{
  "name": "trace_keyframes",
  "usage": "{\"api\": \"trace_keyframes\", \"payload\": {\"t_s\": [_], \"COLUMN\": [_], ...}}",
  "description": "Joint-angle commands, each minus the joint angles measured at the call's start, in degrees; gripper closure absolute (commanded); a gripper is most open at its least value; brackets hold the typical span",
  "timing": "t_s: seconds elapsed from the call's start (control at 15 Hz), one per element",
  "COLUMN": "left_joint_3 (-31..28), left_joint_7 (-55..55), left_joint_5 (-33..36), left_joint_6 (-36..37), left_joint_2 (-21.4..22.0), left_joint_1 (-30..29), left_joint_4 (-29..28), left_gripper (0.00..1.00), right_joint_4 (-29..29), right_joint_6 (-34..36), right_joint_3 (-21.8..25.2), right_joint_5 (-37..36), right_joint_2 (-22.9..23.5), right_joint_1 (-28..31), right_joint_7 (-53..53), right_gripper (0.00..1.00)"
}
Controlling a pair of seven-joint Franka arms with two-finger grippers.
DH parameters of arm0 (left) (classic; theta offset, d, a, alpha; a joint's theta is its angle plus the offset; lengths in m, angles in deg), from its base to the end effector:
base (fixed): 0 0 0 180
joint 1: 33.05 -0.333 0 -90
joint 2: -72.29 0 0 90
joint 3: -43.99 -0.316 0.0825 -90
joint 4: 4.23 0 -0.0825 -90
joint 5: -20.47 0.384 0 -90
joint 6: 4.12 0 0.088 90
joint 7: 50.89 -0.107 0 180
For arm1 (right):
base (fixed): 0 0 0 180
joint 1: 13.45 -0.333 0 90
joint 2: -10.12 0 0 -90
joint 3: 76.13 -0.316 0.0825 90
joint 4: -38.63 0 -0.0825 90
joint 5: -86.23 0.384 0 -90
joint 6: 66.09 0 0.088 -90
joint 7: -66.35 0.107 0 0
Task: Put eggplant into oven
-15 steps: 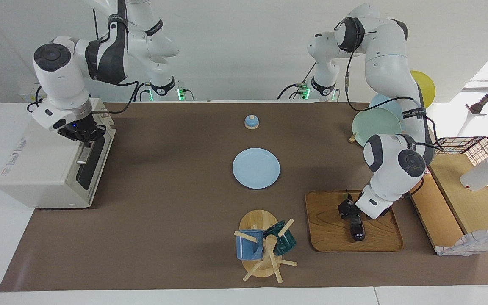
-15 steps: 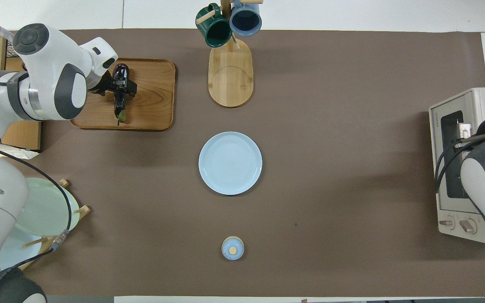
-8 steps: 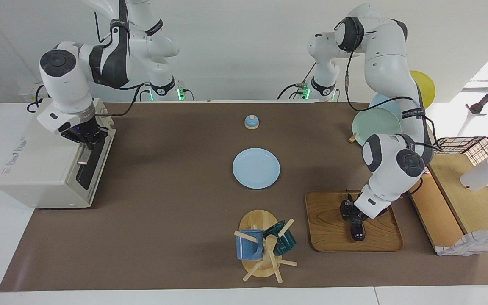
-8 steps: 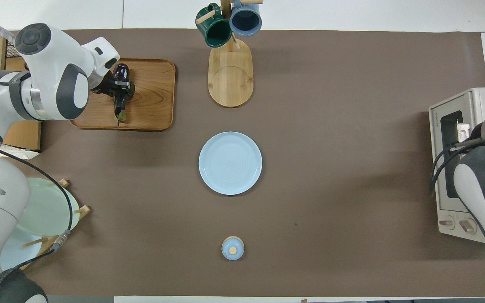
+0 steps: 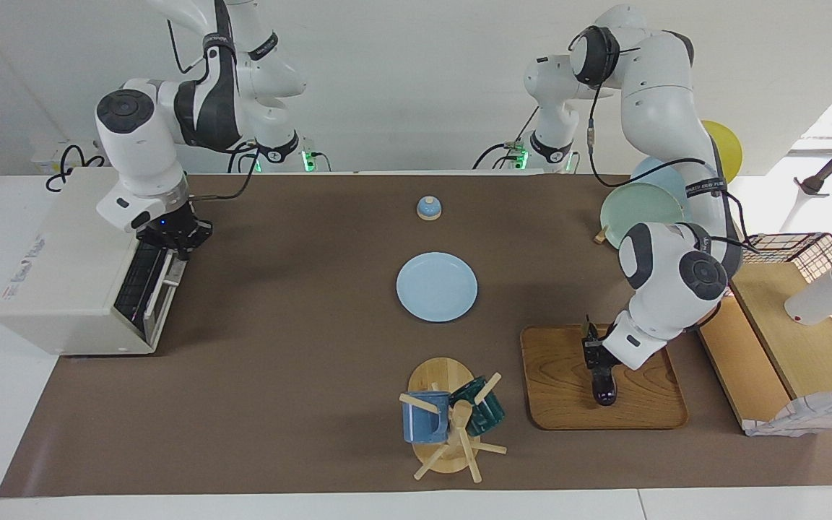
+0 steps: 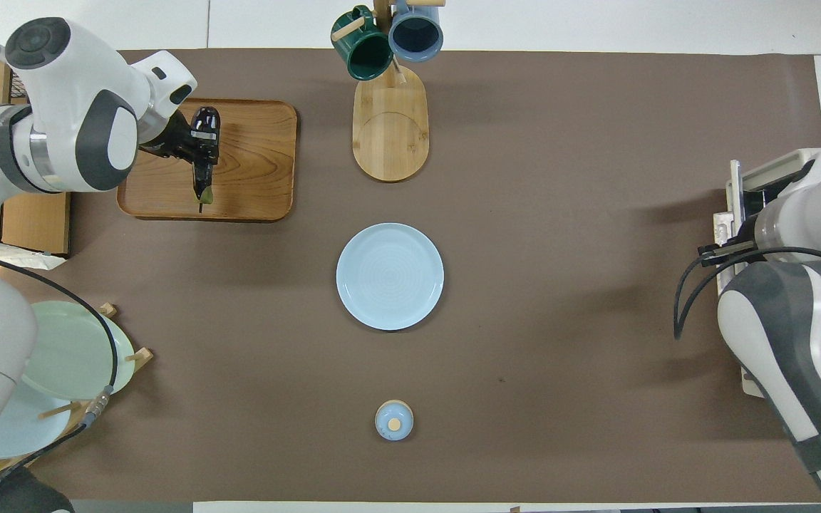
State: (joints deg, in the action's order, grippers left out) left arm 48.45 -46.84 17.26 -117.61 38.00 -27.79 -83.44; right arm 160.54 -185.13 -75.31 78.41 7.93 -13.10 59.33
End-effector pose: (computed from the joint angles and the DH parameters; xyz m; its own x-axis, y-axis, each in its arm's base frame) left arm 0.7101 -0.1140 0.3644 0.9980 -0.0634 -0.0070 -0.0625 -0.9935 0.0948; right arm 0.5315 -0.0178 0.4256 0.9856 0.1666 -0.0300 0.1689 -0.9789 0.1148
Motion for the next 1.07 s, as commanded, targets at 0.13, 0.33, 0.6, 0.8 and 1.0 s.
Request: {"api": "trace_keyframes", "payload": {"t_s": [0.13, 0.33, 0.6, 0.8, 1.0], "left_joint_3": [-0.2, -0.2, -0.2, -0.2, -0.2], "left_joint_7": [8.1, 16.7, 25.7, 26.0, 26.0], "left_joint_5": [-4.2, -5.1, -5.8, -7.8, -7.8], "left_joint_6": [11.5, 13.3, 6.9, -3.0, -12.3], "left_joint_2": [12.0, 15.8, 18.6, 21.7, 22.2], "left_joint_1": [3.2, 8.3, 16.8, 21.3, 24.6], "left_joint_4": [-3.1, -4.5, -11.2, -20.4, -27.7], "left_gripper": [1.00, 1.00, 1.00, 1.00, 1.00], "right_joint_4": [4.4, 7.5, 8.4, 8.5, 6.5], "right_joint_6": [-10.7, -15.7, -17.8, -19.2, -15.6], "right_joint_3": [0.2, 0.2, 0.2, 0.2, 0.1], "right_joint_5": [2.0, 2.1, 2.1, 2.1, 6.2], "right_joint_2": [3.8, 3.9, 4.1, 6.1, 6.1], "right_joint_1": [-1.7, -2.2, -5.4, -6.2, -8.7], "right_joint_7": [2.6, 4.3, 9.4, 11.1, 13.3], "right_gripper": [1.00, 1.00, 1.00, 1.00, 1.00]}}
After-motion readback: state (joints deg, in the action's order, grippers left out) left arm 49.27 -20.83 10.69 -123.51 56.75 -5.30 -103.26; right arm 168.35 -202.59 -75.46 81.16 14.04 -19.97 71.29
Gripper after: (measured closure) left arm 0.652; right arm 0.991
